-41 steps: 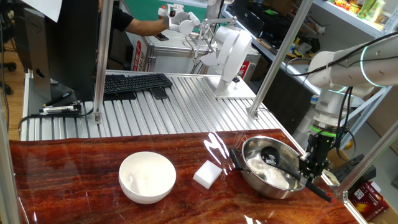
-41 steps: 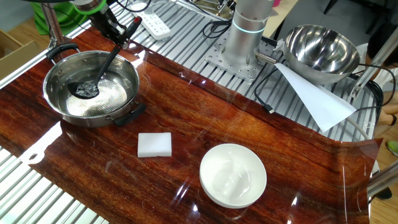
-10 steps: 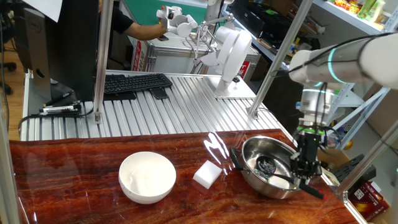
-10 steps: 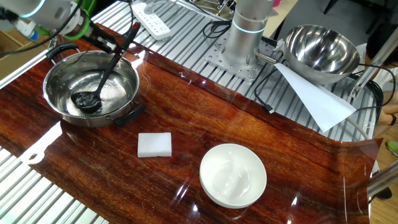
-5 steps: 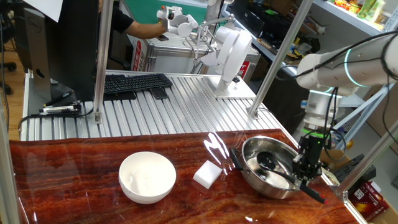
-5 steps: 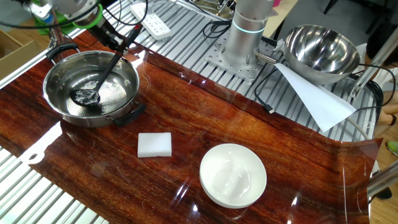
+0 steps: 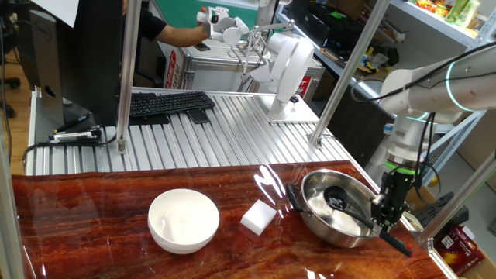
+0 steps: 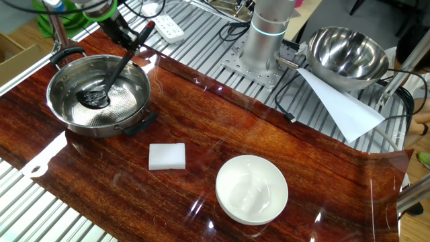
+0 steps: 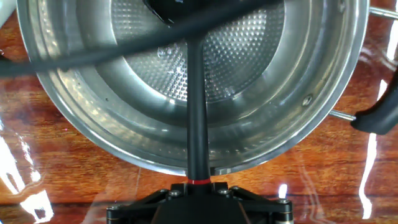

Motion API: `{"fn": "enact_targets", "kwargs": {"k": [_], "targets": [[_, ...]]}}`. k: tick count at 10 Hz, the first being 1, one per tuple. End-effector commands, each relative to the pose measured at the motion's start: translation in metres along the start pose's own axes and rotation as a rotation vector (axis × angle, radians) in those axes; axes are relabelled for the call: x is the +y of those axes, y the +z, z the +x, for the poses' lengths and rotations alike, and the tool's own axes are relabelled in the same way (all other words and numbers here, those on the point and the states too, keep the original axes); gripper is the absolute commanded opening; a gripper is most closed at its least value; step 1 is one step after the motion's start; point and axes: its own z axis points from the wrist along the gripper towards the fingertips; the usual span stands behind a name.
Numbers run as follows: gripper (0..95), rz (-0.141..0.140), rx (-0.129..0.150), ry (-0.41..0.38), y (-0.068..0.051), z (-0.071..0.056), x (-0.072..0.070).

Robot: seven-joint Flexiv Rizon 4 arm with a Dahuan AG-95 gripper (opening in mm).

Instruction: Scoop water with a large spoon from one bowl to another

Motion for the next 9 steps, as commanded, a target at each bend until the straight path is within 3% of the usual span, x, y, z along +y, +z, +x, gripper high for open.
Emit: {"fn": "enact_targets", "kwargs": {"k": [1, 9], "targets": [[0.0, 0.01, -0.01, -0.001, -0.002, 0.004, 0.003], [0.0, 0.036, -0.022, 0.007, -0.025, 0.022, 0.025]]}}
